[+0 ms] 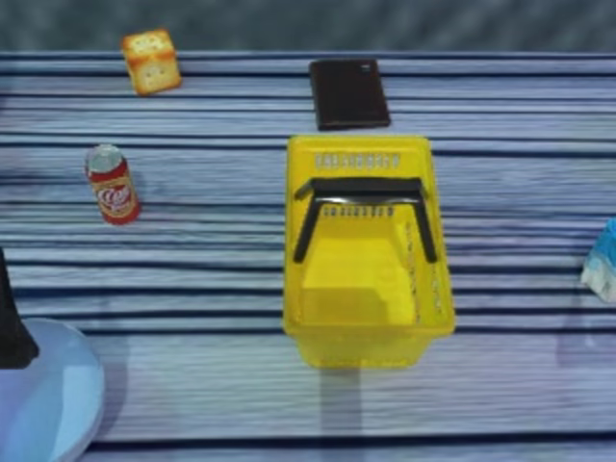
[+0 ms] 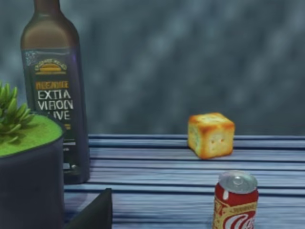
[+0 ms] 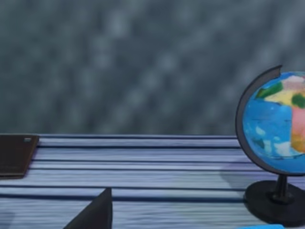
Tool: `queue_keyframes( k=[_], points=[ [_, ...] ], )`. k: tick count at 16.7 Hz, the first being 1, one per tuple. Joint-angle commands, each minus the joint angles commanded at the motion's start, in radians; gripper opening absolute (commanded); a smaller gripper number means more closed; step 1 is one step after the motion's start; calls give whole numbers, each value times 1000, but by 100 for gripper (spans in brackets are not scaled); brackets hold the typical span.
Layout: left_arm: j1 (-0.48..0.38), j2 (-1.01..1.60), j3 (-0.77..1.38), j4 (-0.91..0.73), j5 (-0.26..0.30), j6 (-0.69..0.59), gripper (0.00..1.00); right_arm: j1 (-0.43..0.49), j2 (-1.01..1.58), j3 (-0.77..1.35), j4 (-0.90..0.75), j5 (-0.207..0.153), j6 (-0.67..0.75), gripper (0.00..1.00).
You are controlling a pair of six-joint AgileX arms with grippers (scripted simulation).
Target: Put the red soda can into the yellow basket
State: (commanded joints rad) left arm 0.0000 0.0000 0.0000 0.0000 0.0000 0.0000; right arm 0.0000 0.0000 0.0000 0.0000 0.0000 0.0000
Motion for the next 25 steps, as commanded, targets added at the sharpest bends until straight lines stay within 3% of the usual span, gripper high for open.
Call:
queue_keyframes(
  k=[5,10,18,25],
  points=[
    [-8,52,43,-32,14,21,100,0,0,0,0,0,0,100],
    [-38,308,259,-189,61,113,100,0,0,0,0,0,0,100],
    [-92,1028,843,-639,115,312,100,0,0,0,0,0,0,100],
    [-116,1752,1458,-1053,89,497,100,0,0,0,0,0,0,100]
  ],
)
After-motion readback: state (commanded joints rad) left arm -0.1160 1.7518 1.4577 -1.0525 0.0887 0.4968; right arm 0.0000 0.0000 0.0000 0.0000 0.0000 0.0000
